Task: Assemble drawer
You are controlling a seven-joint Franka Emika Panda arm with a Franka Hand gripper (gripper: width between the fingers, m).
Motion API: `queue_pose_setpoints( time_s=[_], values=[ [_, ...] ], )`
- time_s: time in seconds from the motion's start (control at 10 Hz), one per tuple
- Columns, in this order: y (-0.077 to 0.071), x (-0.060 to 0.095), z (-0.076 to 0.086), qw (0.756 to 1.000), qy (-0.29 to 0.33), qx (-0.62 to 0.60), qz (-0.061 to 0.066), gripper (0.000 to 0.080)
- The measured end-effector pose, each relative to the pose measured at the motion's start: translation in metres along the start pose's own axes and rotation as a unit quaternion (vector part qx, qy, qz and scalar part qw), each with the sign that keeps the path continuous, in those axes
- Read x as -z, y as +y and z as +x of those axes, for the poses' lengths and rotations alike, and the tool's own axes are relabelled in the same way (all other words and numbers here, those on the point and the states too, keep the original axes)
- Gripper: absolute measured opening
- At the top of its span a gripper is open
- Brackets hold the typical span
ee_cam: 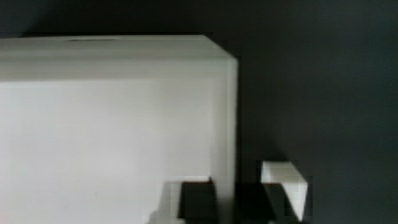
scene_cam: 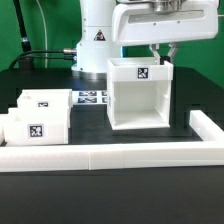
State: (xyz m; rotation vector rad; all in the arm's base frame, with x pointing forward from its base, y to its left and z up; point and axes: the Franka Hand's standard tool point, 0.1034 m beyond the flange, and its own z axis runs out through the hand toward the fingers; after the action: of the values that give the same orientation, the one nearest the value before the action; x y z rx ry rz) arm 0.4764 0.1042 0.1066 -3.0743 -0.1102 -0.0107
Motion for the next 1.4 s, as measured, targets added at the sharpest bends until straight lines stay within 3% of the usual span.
queue_pose_setpoints(
  time_s=[0.2,0.5,0.9,1.2,1.4],
  values=[
    [-0.001,0.0,0.034,1.0,0.015,0.017,0.006,0.0035],
    [0.001,0.001,0.063,0.996,0.048,0.074,0.008,0.0036],
    [0.002,0.001,0.064,0.996,0.051,0.075,0.01,0.0036],
    [0.002,0.001,0.065,0.998,0.052,-0.01,0.016,0.0036],
    [0.011,0.001,0.08,0.995,0.064,-0.075,0.022,0.0037]
  ],
)
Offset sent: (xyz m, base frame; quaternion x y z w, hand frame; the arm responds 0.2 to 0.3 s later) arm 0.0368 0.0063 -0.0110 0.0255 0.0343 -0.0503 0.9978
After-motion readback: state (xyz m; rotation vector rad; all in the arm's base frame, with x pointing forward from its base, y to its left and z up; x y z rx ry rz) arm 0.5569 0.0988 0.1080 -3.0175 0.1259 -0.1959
